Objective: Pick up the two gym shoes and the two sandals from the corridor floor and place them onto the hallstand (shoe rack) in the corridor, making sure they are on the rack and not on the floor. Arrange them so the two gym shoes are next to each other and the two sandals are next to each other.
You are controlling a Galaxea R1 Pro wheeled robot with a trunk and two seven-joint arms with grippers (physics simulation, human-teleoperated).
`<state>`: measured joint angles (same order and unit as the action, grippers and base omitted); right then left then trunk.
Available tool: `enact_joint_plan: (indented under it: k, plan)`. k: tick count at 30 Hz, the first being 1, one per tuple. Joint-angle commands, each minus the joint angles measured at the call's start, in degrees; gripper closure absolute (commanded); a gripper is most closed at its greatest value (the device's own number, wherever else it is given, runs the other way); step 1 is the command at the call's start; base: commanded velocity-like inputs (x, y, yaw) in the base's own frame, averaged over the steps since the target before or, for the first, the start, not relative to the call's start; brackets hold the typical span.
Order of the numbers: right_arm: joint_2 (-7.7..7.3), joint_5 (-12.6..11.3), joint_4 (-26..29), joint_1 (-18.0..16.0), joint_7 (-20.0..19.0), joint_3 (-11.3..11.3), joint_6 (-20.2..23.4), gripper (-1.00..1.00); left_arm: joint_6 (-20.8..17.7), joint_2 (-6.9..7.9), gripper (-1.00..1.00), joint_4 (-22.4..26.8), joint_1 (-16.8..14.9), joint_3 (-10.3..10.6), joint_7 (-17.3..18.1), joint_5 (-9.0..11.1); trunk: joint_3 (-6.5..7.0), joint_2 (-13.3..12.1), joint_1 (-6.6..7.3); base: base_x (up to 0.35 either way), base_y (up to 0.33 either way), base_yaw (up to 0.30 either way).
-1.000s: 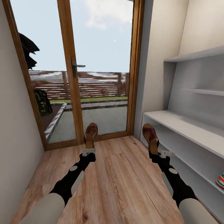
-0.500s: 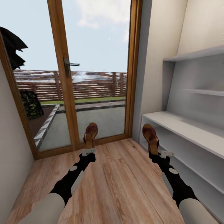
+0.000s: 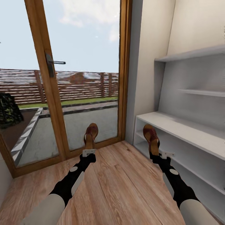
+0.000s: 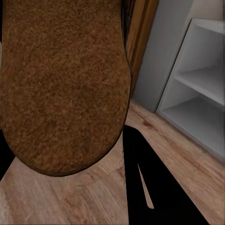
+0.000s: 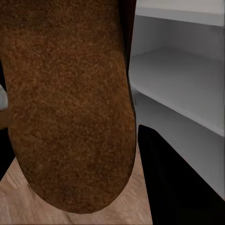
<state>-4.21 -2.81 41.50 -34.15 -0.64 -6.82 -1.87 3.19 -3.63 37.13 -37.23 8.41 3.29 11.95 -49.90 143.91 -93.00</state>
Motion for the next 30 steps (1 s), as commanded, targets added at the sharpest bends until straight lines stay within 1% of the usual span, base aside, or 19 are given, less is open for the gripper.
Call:
enact_joint_plan:
  k: [1,30]
  plan:
    - [0.00,-0.4,0.0,0.0,-0.2,0.0,-0.2,1.00,0.2,0.03,1.00,0.0,0.0,0.1,0.1,0.4,-0.06,0.0,-0.01,0.281,0.217,-0.264]
    - [0.00,-0.4,0.0,0.0,-0.2,0.0,-0.2,1.00,0.2,0.03,1.00,0.0,0.0,0.2,0.1,0.4,-0.06,0.0,-0.01,0.280,0.221,-0.264]
